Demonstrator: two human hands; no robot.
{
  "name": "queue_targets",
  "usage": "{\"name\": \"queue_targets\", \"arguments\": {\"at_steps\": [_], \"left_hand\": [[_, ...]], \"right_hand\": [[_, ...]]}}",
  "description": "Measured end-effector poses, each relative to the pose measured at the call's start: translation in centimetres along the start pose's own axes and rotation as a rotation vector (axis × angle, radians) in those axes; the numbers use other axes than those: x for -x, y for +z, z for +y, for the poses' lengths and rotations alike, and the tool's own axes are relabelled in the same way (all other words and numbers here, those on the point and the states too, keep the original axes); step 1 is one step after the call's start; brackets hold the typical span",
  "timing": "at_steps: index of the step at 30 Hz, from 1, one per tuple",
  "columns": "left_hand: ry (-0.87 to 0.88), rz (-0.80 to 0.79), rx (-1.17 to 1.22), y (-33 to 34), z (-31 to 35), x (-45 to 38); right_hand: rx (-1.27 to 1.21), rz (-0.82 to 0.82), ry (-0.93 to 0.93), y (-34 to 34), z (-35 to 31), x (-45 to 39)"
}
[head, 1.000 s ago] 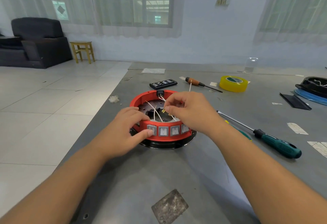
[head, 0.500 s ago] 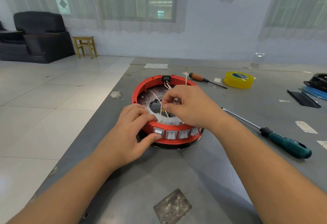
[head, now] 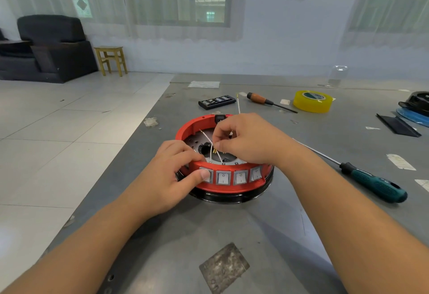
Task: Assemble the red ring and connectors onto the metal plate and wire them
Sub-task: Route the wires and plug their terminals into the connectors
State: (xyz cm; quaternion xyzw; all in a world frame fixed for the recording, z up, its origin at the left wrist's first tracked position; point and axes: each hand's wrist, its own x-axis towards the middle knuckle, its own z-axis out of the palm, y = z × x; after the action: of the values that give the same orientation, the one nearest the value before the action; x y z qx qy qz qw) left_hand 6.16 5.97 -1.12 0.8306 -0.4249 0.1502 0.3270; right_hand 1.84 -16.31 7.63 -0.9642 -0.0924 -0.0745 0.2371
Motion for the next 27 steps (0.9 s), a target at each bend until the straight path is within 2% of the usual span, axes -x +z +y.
{"name": "queue_targets", "arguments": {"at_steps": [5,8,14,22,27], "left_hand": [[0.021,-0.029,-0.027,-0.5,-0.3,0.2],[0.034,0.024,-0.045,-0.4,-0.1,0.3],[0.182,0.216,-0.265,-0.4,-0.3,-0.1],[0.356,0.315,-0.474,0.7,-0.4,-0.4],[0.35,0.324,-0.503,0.7,-0.3,-0.4]], "right_hand": [[-0.013,-0.068,0.036,0.2,0.1,0.0],[0.002,-0.07,0.034,0.1,0.1,0.0],[0.049,0.079,-0.037,-0.6,0.0,0.1],[-0.006,0.032,-0.059,-0.3,-0.3,0.3],[0.019,0.009,-0.05,-0.1,-0.3,0.1]]}}
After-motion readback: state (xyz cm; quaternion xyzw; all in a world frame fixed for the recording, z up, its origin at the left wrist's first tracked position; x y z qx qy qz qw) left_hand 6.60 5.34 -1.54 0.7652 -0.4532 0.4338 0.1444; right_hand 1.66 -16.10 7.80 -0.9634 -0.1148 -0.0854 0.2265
